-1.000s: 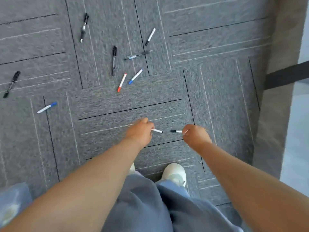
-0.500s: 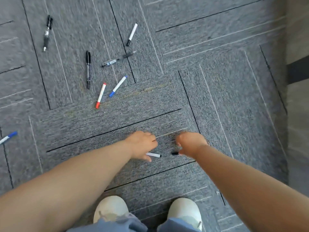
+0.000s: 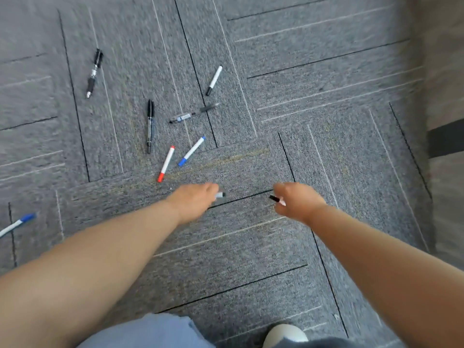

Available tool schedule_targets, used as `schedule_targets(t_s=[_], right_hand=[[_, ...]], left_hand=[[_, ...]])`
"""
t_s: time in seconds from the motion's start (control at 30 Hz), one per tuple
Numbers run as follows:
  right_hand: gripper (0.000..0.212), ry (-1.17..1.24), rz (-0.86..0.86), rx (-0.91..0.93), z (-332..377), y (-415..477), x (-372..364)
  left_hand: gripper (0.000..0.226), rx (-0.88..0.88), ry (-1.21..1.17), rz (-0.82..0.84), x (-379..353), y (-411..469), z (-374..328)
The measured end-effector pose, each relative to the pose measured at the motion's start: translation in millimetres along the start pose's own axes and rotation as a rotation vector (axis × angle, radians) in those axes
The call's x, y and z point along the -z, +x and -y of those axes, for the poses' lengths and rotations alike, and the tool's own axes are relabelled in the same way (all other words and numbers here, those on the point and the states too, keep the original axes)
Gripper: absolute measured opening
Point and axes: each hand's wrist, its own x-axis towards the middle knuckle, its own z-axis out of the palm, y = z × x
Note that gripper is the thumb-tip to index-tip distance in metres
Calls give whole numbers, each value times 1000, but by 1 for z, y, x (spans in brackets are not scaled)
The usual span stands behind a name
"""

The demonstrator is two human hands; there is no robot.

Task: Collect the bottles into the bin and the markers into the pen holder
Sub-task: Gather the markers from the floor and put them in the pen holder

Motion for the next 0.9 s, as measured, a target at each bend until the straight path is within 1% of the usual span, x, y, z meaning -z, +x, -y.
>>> schedule_targets(t_s=[0.03,0.13,0.17,0.23,0.3,0.37,0.43,0.57,0.67,0.73,0.8,0.9], right_hand=[[22,34,-34,-10,6,5,15],[20,101,-99,-28,37,16,60],[21,117,-109,-34,48,15,73],[20,112,-124,-43,71,10,100],[17,36,-132,-53,89,0,129],[17,-76,-123,-56,106,-10,160],[18,-162,-114,-28,121,-14,192],[20,-220,-122,70,142,5,235],[19,-255,-116,156,148,39,221],[26,-258,-60,202,149,67,199],[25,-275,0,244,152,95,181],[22,-347,44,332,161,132,159]], left_hand=[[8,100,-38,-12,10,-8,17],[28,347,-102,-74,32,-37,60],[30,416,-155,-97,37,-49,68],[30,528,-262,-145,48,-71,77],[26,593,-338,-198,61,-93,80],[24,612,-379,-232,81,-113,79],[25,587,-389,-258,104,-128,81],[25,497,-337,-326,129,-132,99],[28,483,-333,-362,125,-117,119],[30,492,-334,-378,114,-107,131],[29,541,-339,-344,105,-103,143],[30,616,-299,-257,96,-103,169]])
